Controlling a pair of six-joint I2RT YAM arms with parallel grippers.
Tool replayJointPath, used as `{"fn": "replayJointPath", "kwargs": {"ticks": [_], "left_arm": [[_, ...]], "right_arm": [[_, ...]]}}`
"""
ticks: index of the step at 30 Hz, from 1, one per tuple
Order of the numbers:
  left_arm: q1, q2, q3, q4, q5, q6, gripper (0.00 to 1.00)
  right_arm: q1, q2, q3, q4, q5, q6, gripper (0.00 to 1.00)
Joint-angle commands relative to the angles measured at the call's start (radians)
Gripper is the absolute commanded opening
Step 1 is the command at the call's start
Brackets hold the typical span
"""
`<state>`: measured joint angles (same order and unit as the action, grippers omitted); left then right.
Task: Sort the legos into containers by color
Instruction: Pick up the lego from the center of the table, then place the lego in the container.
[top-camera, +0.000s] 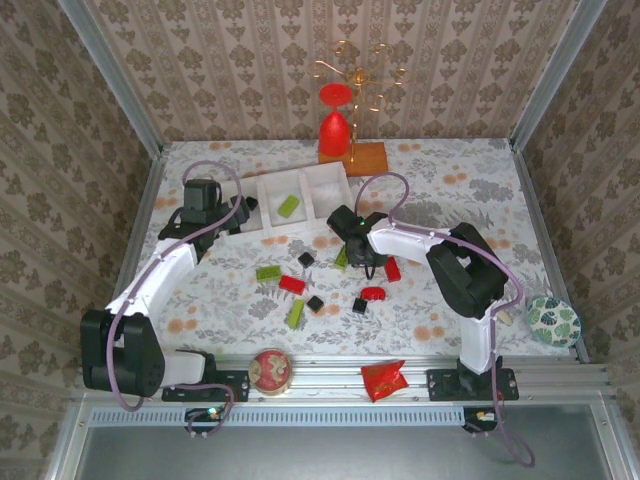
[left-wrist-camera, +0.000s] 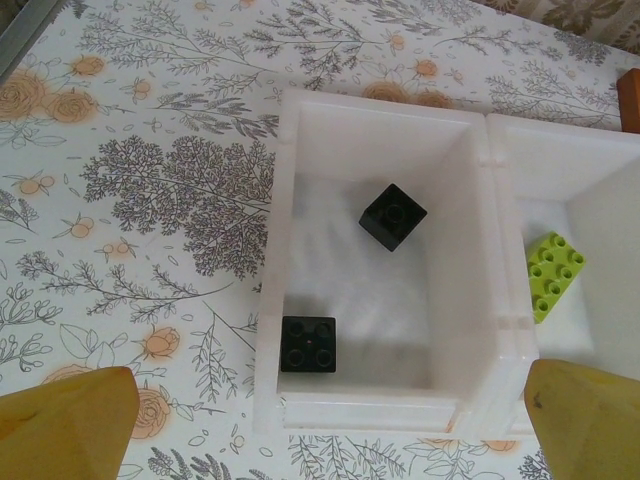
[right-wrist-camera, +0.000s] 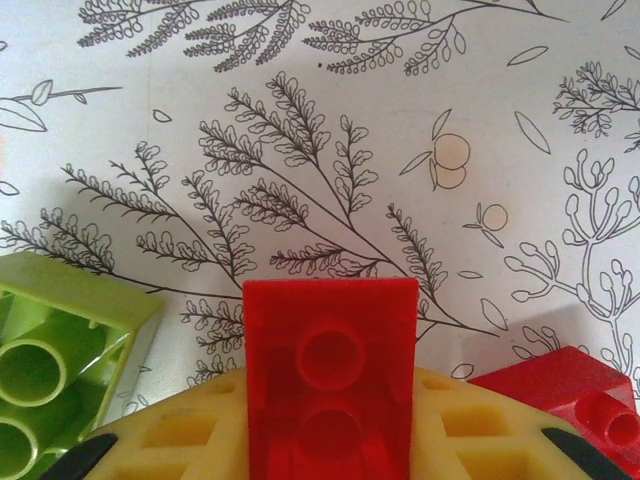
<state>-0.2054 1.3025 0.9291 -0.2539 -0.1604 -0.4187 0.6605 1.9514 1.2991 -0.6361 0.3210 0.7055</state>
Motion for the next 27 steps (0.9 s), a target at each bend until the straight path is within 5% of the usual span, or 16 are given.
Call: {"fn": "replayJointPath", "kwargs": {"ticks": [1, 10, 27], "left_arm": [[0.009, 0.006, -0.011, 0.012, 0.009, -0.017, 1.0], [0.012, 0.001, -0.027, 0.016, 0.019, -0.021, 1.0], [0.015, -0.045, -0.068, -0.01, 0.026, -0.02, 1.0]], "right_arm": [[-0.004, -0.036, 0.035, -0.007, 0.029, -0.024, 0.24], [0.007, -0.057, 0.124, 0.04, 0.038, -0.105, 0.22], [0.007, 0.167, 0.493, 0.028, 0.087, -0.297, 0.24]]}}
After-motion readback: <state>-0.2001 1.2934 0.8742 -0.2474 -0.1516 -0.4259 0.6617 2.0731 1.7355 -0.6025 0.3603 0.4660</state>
